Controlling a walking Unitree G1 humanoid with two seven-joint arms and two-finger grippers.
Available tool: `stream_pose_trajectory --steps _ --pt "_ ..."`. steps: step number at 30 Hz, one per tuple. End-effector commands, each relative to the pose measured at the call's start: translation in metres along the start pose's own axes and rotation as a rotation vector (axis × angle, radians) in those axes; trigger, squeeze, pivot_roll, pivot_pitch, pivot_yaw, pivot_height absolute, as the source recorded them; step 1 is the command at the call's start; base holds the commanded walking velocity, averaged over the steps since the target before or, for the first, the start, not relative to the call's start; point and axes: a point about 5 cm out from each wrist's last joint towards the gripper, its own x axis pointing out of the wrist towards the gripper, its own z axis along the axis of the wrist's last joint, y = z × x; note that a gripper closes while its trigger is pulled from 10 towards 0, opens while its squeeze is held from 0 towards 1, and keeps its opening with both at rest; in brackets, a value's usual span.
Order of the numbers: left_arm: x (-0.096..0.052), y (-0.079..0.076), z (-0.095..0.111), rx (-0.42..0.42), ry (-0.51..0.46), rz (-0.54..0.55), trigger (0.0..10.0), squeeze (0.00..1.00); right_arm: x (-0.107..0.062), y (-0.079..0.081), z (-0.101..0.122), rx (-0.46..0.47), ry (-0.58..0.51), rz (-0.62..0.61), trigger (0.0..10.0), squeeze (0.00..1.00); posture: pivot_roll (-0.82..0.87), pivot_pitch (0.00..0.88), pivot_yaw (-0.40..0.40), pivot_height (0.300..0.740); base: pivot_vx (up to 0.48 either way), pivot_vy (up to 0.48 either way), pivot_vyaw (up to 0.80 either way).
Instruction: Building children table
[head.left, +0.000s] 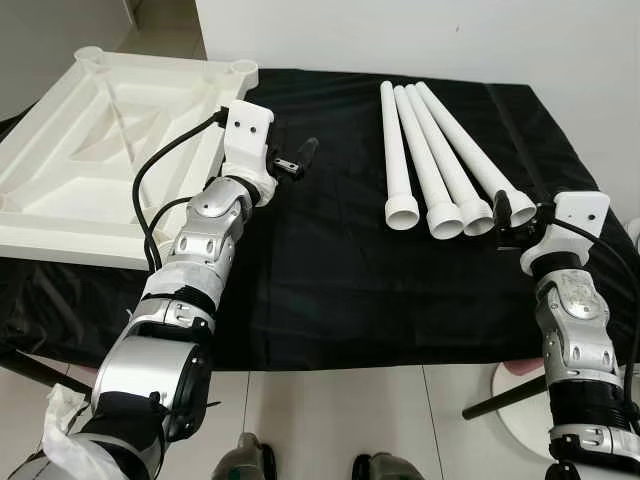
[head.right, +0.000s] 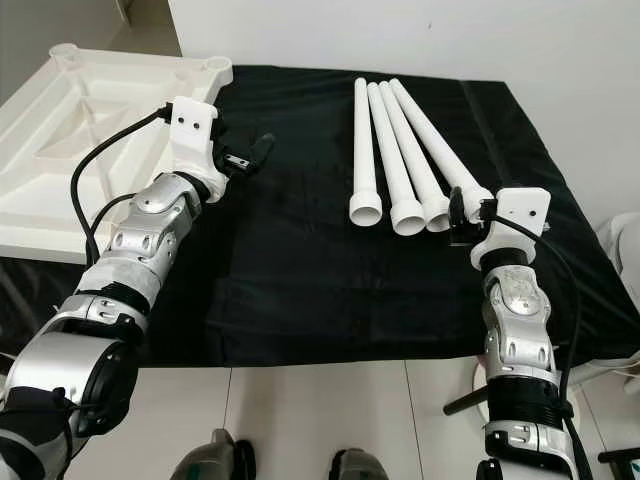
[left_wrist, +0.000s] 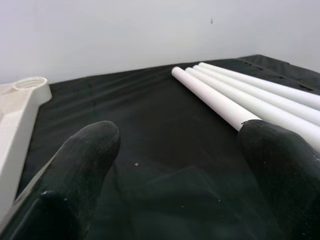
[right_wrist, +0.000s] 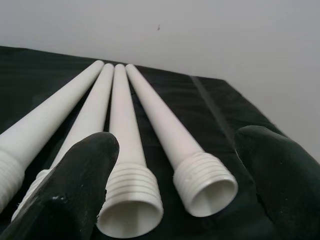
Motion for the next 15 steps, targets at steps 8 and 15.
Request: stream_pose_trajectory --steps 8,15 --pt "-0.001 0.001 0.01 0.039 0.006 -0.077 10.0 0.0 0.012 -0.009 0.003 0.038 0.001 0.011 10.0 0.0 0.0 0.252 0.025 0.74 0.0 0.0 0.0" --pt "-0.003 0.004 0.014 0.05 0.011 -0.076 10.0 0.0 0.02 -0.01 0.005 0.061 0.001 0.021 10.0 0.0 0.01 0.268 0.029 0.74 0.0 0.0 0.0"
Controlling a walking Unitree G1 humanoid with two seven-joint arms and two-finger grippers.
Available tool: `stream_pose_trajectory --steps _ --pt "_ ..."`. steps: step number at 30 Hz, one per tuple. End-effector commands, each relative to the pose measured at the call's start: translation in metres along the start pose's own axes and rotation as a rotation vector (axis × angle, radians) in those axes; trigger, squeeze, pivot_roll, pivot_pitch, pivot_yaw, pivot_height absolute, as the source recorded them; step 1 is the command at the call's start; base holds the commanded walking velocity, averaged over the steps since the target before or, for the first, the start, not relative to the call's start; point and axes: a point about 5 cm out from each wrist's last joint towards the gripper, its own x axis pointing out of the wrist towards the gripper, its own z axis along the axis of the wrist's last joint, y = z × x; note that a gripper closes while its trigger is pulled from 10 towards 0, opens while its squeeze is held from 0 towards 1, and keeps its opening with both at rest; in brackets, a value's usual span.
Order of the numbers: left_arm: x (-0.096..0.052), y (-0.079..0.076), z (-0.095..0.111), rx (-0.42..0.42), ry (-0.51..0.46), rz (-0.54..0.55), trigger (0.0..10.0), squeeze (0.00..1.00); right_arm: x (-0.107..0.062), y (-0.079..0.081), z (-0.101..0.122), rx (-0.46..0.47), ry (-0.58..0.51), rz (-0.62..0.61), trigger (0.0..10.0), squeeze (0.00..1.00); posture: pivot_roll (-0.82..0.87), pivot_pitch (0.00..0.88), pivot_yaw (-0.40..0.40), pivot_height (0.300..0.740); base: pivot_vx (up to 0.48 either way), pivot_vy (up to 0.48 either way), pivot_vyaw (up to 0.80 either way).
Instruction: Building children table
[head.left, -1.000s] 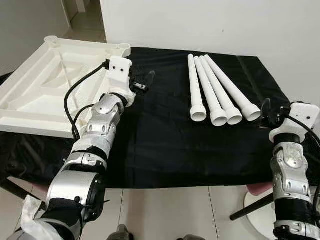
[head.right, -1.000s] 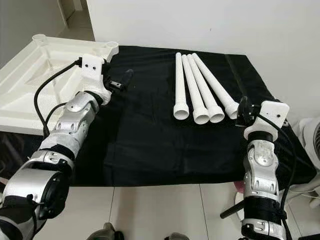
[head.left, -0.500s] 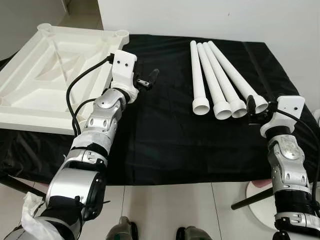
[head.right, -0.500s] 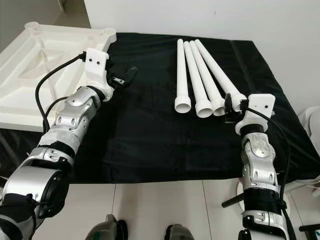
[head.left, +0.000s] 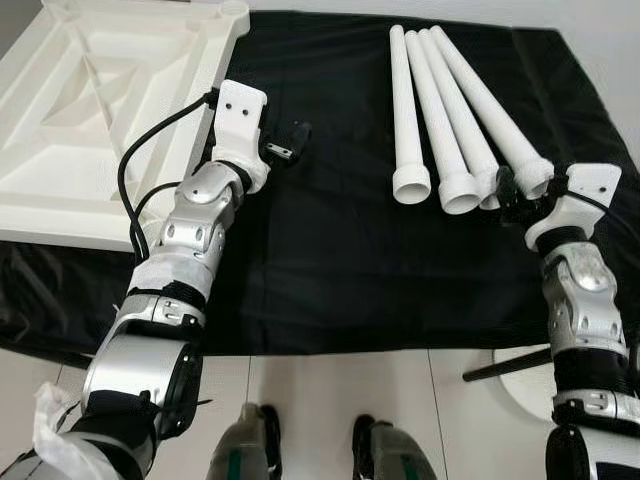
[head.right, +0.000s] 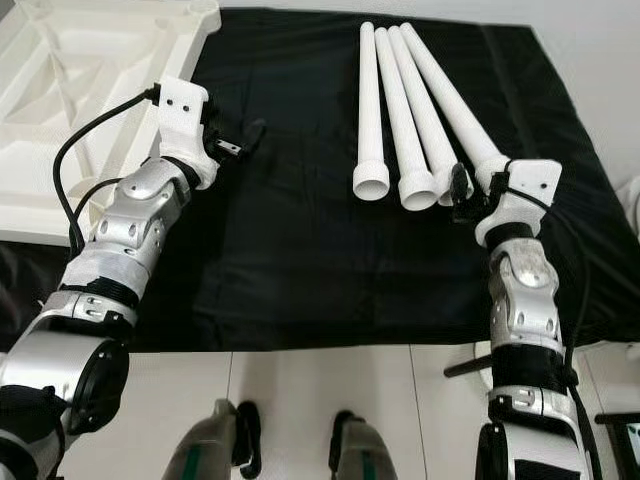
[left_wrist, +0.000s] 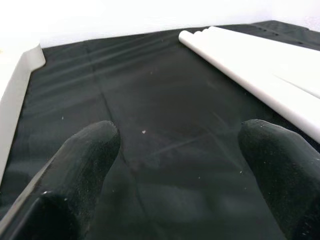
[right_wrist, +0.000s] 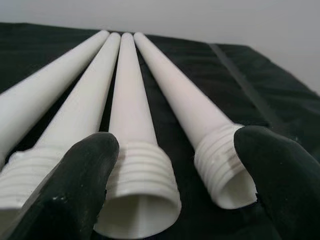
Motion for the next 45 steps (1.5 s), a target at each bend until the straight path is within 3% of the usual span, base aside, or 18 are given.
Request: stream_pose_trajectory --steps 1,4,7,9,26,27,28,43,44,45 --pt "-0.002 -0.004 -0.004 0.005 0.026 -0.077 10.0 0.0 -0.001 -0.004 -0.005 0.002 0.019 -0.003 10.0 0.0 0.01 0.271 0.03 0.74 0.0 0.0 0.0" --pt "-0.006 -0.001 -0.003 0.018 0.038 -0.071 10.0 0.0 0.01 0.0 0.0 0.032 0.012 0.032 10.0 0.0 0.04 0.298 0.034 0.74 0.0 0.0 0.0" --pt "-0.006 -0.001 -0.003 0.018 0.038 -0.071 10.0 0.0 0.01 0.0 0.0 0.032 0.012 0.032 10.0 0.0 0.04 0.298 0.034 0.74 0.0 0.0 0.0" --pt "-0.009 0.001 -0.001 0.031 0.043 -0.061 10.0 0.0 0.022 0.007 0.001 0.073 0.018 0.079 10.0 0.0 0.05 0.31 0.03 0.74 0.0 0.0 0.0" --pt "-0.014 0.004 0.002 0.037 0.058 -0.038 10.0 0.0 0.042 0.016 -0.001 0.121 0.052 0.14 10.0 0.0 0.07 0.337 0.023 0.74 0.0 0.0 0.0" --pt "-0.014 0.004 0.003 0.036 0.057 -0.035 10.0 0.0 0.043 0.017 -0.001 0.12 0.049 0.148 9.3 0.0 0.07 0.337 0.023 0.74 0.0 0.0 0.0" --pt "-0.014 0.004 0.004 0.034 0.055 -0.033 10.0 0.0 0.045 0.017 0.0 0.121 0.046 0.149 0.0 0.0 0.07 0.337 0.023 0.74 0.0 0.0 0.0" --pt "-0.013 0.004 0.006 0.03 0.051 -0.024 10.0 0.0 0.046 0.019 0.001 0.13 0.029 0.174 0.0 0.0 0.06 0.323 0.022 0.74 0.0 0.0 0.0" --pt "-0.012 0.005 0.011 0.017 0.027 -0.027 10.0 0.0 0.044 0.021 0.006 0.109 -0.018 0.193 10.0 0.0 0.05 0.315 0.02 0.74 0.0 0.0 0.0" --pt "-0.012 0.005 0.011 0.017 0.027 -0.027 10.0 0.0 0.044 0.021 0.006 0.109 -0.018 0.193 10.0 0.0 0.05 0.315 0.02 0.74 0.0 0.0 0.0"
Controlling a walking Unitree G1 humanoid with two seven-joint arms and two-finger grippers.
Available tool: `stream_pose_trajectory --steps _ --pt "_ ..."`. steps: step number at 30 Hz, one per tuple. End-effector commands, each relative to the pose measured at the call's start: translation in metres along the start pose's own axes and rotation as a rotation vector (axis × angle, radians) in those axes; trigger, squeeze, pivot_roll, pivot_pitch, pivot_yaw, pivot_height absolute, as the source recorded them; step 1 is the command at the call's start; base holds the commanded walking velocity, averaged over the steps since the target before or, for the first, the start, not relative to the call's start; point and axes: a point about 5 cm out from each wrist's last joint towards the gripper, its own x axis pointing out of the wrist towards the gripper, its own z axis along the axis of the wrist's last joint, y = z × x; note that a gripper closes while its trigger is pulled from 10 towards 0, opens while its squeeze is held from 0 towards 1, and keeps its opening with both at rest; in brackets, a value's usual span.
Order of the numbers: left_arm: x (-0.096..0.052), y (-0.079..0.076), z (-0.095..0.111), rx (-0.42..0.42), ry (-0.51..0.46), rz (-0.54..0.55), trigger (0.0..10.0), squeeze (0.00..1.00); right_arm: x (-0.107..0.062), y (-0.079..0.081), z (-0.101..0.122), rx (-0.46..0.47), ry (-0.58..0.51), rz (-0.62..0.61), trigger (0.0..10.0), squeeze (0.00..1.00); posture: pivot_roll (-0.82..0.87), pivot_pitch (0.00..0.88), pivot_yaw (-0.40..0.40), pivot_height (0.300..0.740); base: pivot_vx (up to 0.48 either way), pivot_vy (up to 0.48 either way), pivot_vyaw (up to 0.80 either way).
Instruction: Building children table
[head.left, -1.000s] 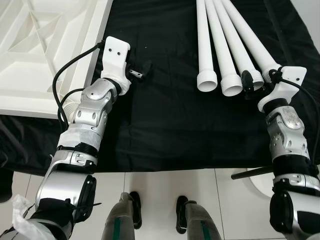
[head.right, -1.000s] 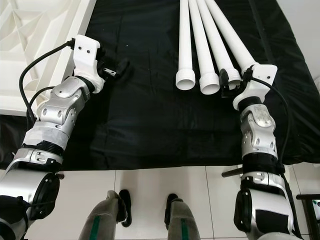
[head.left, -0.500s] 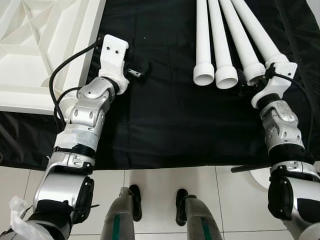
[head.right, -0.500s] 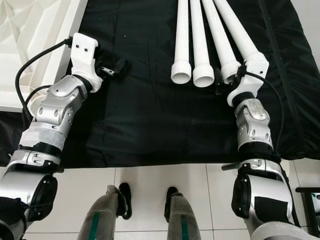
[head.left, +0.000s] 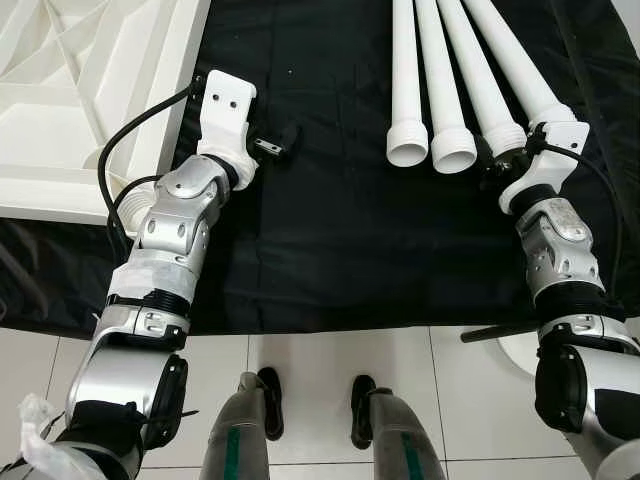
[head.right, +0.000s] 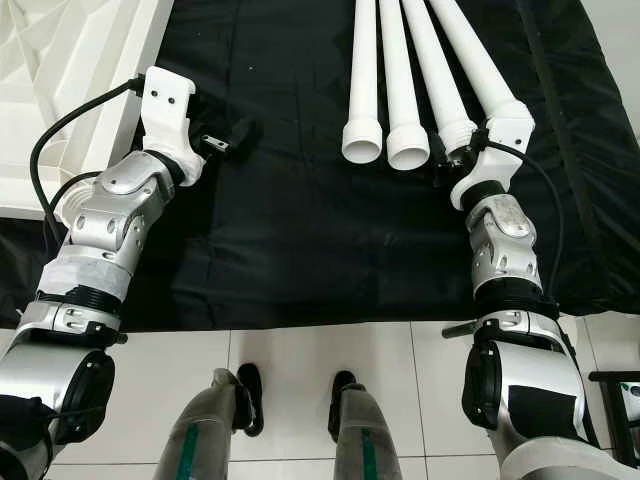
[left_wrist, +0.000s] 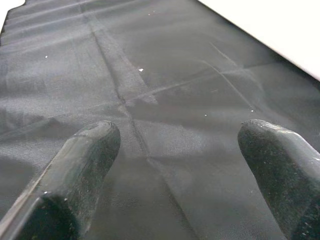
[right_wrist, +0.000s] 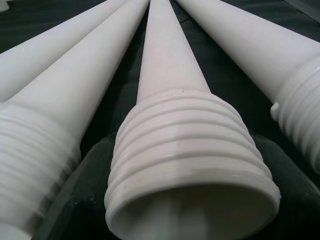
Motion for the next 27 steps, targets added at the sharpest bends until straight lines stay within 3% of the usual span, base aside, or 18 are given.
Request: stream_pose_trajectory --steps 1,2,3,10,14,19,21,23,27 --pt "0.0 -0.002 0.005 -0.017 -0.023 -0.037 10.0 0.0 -0.005 0.003 0.004 -0.039 -0.061 0.028 10.0 0.0 0.05 0.313 0.02 0.74 0.0 0.0 0.0" --pt "0.0 -0.002 0.005 -0.017 -0.023 -0.037 10.0 0.0 -0.005 0.003 0.004 -0.039 -0.061 0.028 10.0 0.0 0.05 0.313 0.02 0.74 0.0 0.0 0.0" --pt "0.0 -0.001 0.008 -0.027 -0.037 -0.039 10.0 0.0 -0.009 0.003 0.02 -0.057 -0.176 -0.001 10.0 0.0 0.05 0.307 0.022 0.74 0.0 0.0 0.0" --pt "0.001 -0.006 0.005 -0.033 -0.038 -0.049 10.0 0.0 -0.018 -0.012 0.055 -0.064 -0.357 -0.142 10.0 0.0 0.03 0.283 0.025 0.74 0.0 0.0 0.0" --pt "0.002 -0.007 0.005 -0.036 -0.039 -0.052 10.0 0.0 -0.02 -0.015 0.059 -0.063 -0.373 -0.169 10.0 0.0 0.03 0.283 0.025 0.74 0.0 0.0 0.0" --pt "0.004 -0.009 0.006 -0.046 -0.045 -0.056 10.0 0.0 -0.039 -0.033 0.064 -0.11 -0.381 -0.308 10.0 0.0 0.02 0.273 0.021 0.74 0.0 0.0 0.0" --pt "0.004 -0.009 0.006 -0.046 -0.045 -0.056 10.0 0.0 -0.039 -0.033 0.064 -0.11 -0.381 -0.308 10.0 0.0 0.02 0.273 0.021 0.74 0.0 0.0 0.0" --pt "0.005 -0.009 0.006 -0.052 -0.051 -0.055 10.0 0.0 -0.063 -0.045 0.052 -0.147 -0.34 -0.412 10.0 0.0 0.01 0.26 0.02 0.74 0.0 0.0 0.0" --pt "0.005 -0.009 0.007 -0.054 -0.053 -0.055 10.0 0.0 -0.073 -0.05 0.048 -0.162 -0.319 -0.449 10.0 0.0 0.01 0.26 0.02 0.74 0.0 0.0 0.0"
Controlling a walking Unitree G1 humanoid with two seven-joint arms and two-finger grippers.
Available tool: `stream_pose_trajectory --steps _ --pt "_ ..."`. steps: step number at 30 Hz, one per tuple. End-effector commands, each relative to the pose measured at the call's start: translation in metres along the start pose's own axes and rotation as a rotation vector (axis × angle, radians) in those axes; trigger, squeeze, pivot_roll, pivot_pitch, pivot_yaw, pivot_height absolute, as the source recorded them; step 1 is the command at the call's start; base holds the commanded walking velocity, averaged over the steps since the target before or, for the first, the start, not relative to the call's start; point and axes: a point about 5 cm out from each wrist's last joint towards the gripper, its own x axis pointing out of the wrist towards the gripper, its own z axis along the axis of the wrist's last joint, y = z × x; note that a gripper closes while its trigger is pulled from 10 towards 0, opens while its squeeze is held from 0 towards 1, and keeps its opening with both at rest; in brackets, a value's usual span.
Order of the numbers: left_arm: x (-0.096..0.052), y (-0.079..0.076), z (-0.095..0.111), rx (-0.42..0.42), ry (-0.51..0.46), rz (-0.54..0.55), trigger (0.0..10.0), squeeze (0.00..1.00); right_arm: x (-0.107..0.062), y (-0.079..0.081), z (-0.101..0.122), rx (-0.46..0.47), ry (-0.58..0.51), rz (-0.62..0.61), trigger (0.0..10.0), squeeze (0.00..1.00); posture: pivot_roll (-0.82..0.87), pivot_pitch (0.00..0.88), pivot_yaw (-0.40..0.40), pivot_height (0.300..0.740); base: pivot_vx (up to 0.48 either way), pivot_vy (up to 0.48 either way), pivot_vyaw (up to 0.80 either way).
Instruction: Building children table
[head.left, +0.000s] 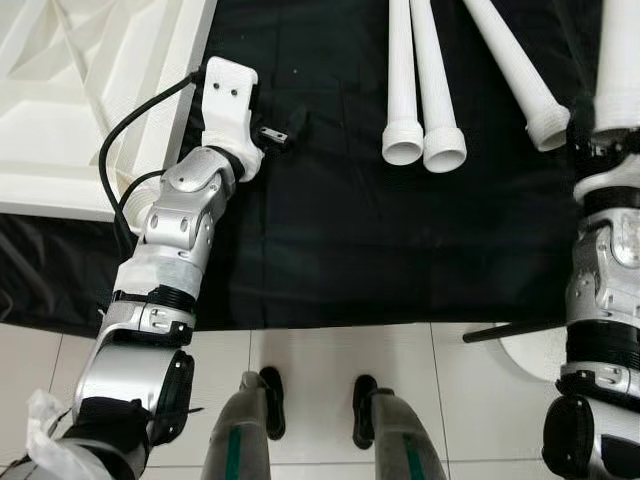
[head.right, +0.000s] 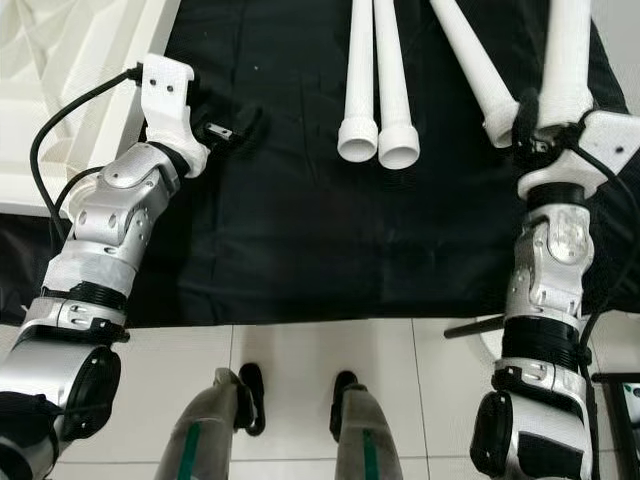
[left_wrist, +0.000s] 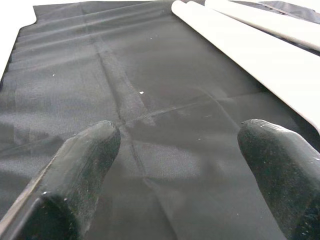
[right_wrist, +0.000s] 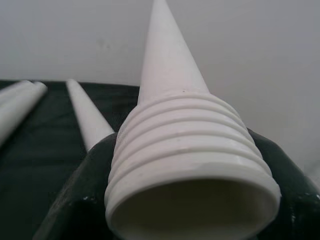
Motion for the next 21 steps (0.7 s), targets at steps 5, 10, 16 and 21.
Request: stream_pose_trajectory --steps 5,10,16,21 --pt "0.0 -0.004 -0.004 -0.011 0.005 -0.037 10.0 0.0 -0.025 -0.034 -0.004 -0.06 0.047 -0.11 10.0 0.0 0.0 0.26 0.018 0.74 0.0 0.0 0.0" --pt "0.0 -0.004 -0.005 -0.015 0.007 -0.036 10.0 0.0 -0.05 -0.059 -0.024 -0.116 0.183 -0.12 10.0 0.0 -0.01 0.278 0.016 0.74 0.0 0.0 0.0" --pt "-0.001 -0.004 -0.005 -0.015 0.009 -0.038 10.0 0.0 -0.073 -0.068 -0.054 -0.141 0.365 -0.058 10.0 0.0 0.0 0.28 0.018 0.74 0.0 0.0 0.0" --pt "-0.002 -0.002 -0.004 -0.01 0.009 -0.037 10.0 0.0 -0.081 -0.058 -0.064 -0.099 0.425 -0.007 10.0 0.0 0.01 0.28 0.02 0.74 0.0 0.0 0.0"
